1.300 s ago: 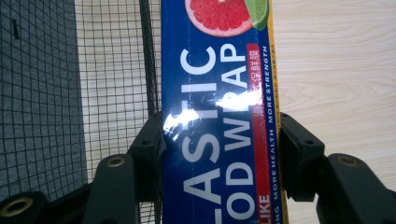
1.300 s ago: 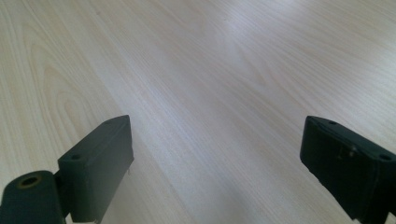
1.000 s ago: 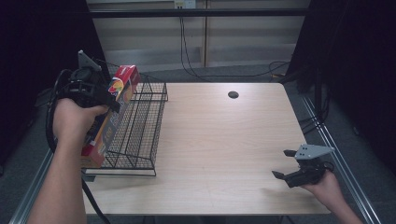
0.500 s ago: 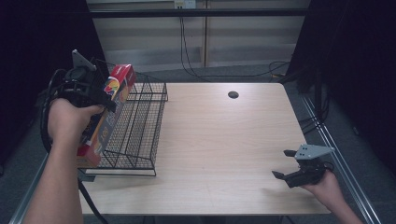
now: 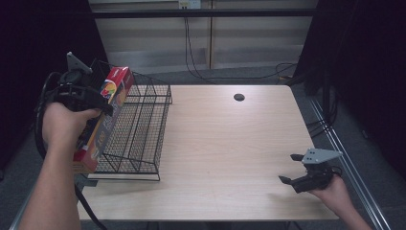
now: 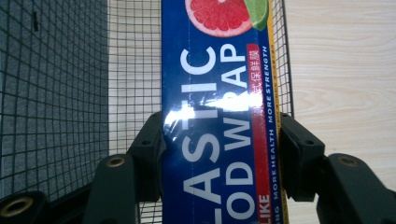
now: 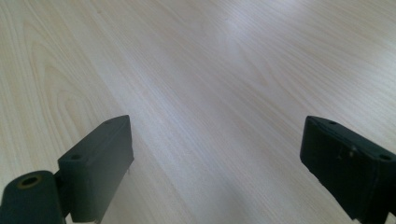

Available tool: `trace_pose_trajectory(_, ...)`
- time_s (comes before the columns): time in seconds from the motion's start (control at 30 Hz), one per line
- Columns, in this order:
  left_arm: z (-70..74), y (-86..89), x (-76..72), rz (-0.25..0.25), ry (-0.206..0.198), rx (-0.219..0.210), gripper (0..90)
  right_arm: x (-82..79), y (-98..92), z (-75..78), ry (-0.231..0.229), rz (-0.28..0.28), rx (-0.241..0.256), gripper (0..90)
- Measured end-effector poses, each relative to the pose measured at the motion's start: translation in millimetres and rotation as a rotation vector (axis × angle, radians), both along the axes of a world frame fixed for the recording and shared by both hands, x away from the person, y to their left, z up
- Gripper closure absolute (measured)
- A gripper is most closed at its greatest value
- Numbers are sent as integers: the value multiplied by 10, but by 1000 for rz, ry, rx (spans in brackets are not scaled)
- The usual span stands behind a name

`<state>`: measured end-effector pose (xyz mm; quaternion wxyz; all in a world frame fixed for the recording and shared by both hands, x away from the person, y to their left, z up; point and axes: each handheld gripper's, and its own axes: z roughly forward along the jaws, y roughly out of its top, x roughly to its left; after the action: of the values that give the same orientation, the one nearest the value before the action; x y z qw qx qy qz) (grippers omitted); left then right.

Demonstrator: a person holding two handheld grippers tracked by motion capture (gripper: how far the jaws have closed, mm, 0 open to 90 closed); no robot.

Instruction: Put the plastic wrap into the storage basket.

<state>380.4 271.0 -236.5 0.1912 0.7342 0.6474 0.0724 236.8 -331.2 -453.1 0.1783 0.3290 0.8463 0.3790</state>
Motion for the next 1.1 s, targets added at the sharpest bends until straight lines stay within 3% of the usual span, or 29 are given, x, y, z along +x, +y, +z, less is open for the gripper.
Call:
trace_pose_trajectory(0.53, -149, 87, 39, 49, 11, 10, 441, 10, 17, -11, 4, 9, 0, 94)
trace_pose_trajectory(1.1, -213, 168, 61, 65, 21, 23, 440, 6, 17, -11, 8, 9, 2, 94)
